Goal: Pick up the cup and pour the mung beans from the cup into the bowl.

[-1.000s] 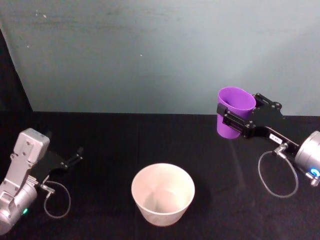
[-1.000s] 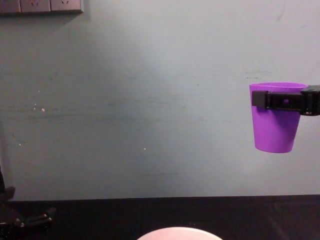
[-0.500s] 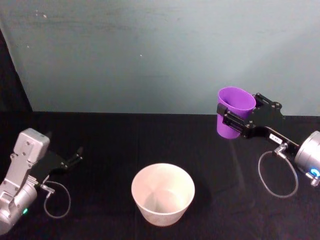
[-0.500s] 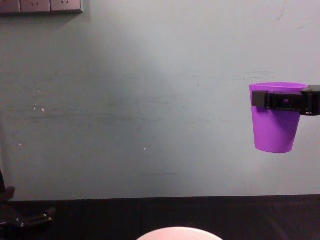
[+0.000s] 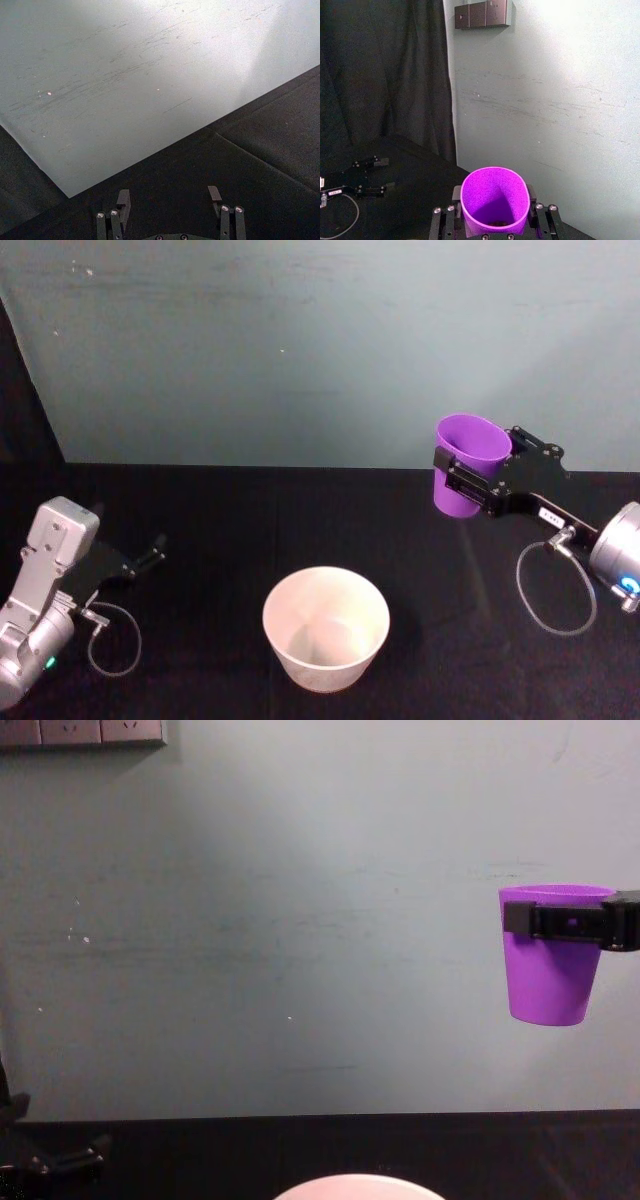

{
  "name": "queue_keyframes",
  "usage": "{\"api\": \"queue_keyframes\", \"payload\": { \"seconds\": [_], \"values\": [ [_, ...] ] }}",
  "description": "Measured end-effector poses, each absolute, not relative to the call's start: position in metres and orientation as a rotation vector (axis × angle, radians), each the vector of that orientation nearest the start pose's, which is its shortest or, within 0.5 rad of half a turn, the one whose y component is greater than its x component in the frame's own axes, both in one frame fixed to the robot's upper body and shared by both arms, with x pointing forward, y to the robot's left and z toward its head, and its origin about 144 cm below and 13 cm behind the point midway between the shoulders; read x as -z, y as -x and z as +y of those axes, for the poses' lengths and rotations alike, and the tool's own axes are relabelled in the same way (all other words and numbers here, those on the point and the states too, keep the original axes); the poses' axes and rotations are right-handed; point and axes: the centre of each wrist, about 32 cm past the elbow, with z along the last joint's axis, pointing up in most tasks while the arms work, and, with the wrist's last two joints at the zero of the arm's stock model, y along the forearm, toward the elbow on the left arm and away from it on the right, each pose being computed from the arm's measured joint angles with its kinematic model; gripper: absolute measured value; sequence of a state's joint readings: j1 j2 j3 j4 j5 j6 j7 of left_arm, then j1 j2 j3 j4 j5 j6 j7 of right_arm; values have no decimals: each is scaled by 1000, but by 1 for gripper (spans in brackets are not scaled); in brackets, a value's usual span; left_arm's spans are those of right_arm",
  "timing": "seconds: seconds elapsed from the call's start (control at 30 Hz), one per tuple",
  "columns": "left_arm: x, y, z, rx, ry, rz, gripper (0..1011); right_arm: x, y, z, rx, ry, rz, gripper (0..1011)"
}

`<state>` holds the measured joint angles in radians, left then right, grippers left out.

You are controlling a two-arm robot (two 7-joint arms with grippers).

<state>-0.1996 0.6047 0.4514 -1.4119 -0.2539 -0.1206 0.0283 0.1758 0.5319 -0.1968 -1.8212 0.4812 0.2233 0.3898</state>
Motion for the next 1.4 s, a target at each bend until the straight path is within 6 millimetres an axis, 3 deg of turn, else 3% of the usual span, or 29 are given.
{"api": "queue_keyframes", "payload": {
  "seconds": [1.4],
  "values": [
    [-1140,-489,310,-1248,-304,-285,1003,-1276,-480,-285,898,27,-113,723]
  ]
}}
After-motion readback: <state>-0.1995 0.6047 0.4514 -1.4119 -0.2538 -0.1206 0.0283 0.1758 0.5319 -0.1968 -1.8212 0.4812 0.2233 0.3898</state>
